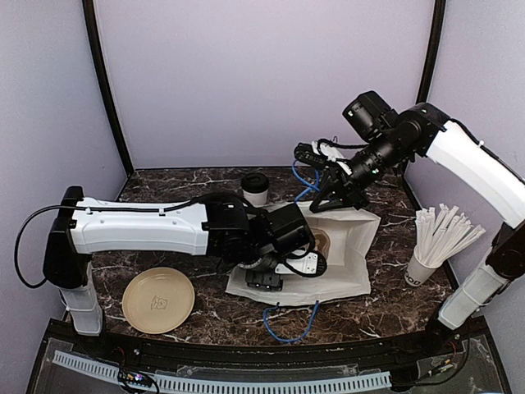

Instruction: Pack the takeout coffee

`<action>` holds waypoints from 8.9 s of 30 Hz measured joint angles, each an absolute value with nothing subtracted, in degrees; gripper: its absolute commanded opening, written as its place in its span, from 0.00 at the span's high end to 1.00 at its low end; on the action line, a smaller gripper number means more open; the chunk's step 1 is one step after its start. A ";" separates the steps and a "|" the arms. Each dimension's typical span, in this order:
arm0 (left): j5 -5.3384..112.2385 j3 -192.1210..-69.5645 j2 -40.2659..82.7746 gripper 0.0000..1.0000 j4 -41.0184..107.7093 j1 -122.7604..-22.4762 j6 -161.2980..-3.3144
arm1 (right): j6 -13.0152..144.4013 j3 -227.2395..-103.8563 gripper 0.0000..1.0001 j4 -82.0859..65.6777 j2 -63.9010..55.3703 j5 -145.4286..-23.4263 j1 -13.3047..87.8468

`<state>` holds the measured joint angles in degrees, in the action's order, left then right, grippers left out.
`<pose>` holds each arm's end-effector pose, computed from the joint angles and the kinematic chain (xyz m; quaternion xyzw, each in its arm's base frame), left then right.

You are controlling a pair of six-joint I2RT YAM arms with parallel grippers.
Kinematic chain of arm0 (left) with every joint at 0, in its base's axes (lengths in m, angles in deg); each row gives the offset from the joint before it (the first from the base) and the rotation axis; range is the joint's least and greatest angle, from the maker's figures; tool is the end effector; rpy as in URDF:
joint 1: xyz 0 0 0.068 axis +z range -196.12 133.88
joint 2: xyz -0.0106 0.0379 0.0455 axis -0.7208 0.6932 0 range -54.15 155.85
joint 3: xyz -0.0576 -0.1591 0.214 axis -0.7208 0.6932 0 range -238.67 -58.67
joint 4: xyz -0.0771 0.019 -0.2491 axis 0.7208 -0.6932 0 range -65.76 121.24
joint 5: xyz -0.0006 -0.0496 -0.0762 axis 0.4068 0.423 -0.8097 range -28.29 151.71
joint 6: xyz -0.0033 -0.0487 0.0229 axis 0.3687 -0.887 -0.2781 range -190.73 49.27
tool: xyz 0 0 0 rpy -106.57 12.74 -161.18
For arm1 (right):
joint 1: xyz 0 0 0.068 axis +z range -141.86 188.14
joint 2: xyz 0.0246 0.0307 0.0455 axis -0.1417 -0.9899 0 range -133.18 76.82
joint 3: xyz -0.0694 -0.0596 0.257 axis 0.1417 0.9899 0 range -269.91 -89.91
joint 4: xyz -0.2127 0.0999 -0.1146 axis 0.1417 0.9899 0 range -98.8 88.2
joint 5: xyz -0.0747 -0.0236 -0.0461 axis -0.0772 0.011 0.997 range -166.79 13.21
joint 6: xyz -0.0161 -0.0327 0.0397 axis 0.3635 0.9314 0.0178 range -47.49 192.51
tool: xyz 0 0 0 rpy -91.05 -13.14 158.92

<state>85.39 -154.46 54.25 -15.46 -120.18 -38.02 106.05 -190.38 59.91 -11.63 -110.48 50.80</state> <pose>0.1262 -0.3903 0.2773 0.7252 0.6065 0.0937 0.3122 0.2050 0.2156 0.4005 -0.6312 0.6703 0.2986 0.2514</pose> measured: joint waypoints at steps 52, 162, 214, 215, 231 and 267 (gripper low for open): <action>74.07 -168.93 49.99 0.35 -19.81 -112.44 -44.53 | 108.06 -195.17 0.95 59.38 -19.74 -109.78 44.72; 75.67 -156.87 48.74 0.06 -18.38 -113.51 -44.79 | 107.97 -196.94 0.96 63.80 -17.62 -114.78 52.11; 77.79 -159.79 48.74 0.68 -21.20 -112.73 -50.52 | 108.63 -197.59 0.97 61.94 -16.92 -117.39 51.56; 77.42 -159.77 48.67 0.68 -21.16 -112.64 -50.74 | 108.60 -197.57 0.96 61.79 -16.92 -117.28 51.41; 82.44 -149.15 44.37 0.08 -8.24 -113.38 -63.68 | 105.33 -197.33 0.99 57.15 -16.26 -116.93 51.65; 94.33 -128.98 43.36 0.01 25.70 -117.34 -67.52 | 102.72 -199.67 1.00 57.83 -15.80 -115.33 54.05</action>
<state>94.33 -128.98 43.36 25.70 -117.34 -67.52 102.72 -199.67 57.83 -15.80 -115.33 54.05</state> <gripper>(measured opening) 0.987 0.004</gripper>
